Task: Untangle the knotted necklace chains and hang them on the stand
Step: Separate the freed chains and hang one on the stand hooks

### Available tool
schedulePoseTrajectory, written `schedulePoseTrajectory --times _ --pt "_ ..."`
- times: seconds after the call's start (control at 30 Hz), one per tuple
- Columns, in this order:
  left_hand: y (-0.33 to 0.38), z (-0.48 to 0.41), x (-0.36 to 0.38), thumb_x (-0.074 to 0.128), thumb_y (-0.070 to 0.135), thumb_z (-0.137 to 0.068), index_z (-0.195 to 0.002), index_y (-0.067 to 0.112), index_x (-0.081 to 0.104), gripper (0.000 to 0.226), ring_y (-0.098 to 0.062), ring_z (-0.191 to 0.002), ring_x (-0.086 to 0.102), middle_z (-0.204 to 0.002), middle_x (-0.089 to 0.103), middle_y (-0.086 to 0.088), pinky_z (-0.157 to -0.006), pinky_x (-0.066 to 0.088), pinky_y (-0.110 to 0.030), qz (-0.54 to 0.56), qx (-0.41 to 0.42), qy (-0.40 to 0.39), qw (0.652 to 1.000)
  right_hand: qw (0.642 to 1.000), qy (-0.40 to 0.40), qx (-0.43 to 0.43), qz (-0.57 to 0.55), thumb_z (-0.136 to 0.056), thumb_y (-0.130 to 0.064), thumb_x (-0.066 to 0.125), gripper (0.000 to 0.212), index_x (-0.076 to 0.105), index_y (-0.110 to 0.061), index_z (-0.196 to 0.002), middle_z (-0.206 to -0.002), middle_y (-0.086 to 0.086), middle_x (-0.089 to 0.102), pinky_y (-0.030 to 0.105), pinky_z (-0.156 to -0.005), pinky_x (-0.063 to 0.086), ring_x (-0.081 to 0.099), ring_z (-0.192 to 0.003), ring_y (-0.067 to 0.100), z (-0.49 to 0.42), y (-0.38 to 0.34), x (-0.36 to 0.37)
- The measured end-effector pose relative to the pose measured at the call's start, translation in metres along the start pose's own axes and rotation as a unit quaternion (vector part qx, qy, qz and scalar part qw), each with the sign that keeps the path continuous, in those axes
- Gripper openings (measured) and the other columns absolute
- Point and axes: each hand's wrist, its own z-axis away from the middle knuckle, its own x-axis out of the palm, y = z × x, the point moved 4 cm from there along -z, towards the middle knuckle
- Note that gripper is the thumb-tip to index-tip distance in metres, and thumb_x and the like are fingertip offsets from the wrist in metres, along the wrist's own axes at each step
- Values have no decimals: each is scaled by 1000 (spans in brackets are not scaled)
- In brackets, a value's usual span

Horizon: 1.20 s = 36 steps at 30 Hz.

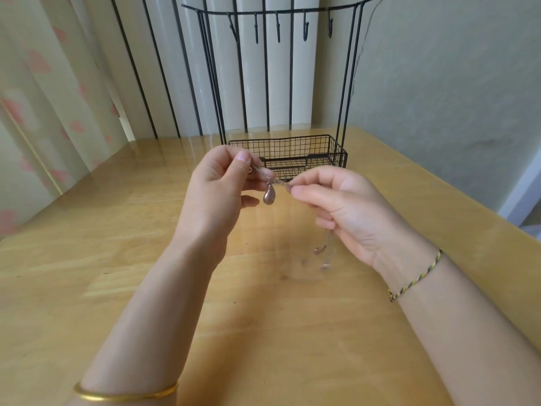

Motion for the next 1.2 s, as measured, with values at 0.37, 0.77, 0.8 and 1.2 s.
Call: schedulePoseTrajectory --times 0.37,0.77,0.8,1.2 --pt "-9 3 11 53 5 -93 -97 10 63 12 -7 -68 61 -79 64 1 -61 51 -20 -27 -51 -85 995 996 71 -48 8 -80 -15 69 2 71 -13 -80 -62 -9 62 -1 -48 36 51 -52 -12 3 -11 -10" --pt "-3 4 14 63 8 -87 -78 10 63 9 -6 -59 54 -65 60 3 -58 48 -21 -78 2 -86 993 997 65 -26 -33 -80 -10 67 13 66 -16 -68 -54 -12 54 17 -46 38 44 -46 3 1 -8 -7" --pt "-3 4 13 62 7 -87 -77 11 62 11 -7 -59 54 -64 61 4 -58 47 -21 -74 2 -81 994 997 64 -17 -46 -80 -9 66 14 66 -16 -67 -60 -6 55 21 -47 42 46 -49 6 1 -7 -7" --pt "-6 2 10 59 8 -81 -71 20 61 16 -15 -74 54 -72 58 1 -75 42 -29 10 -59 -51 997 999 10 18 -37 -81 -5 60 15 64 -11 -68 -69 1 69 38 -76 55 64 -65 20 2 -6 -1"
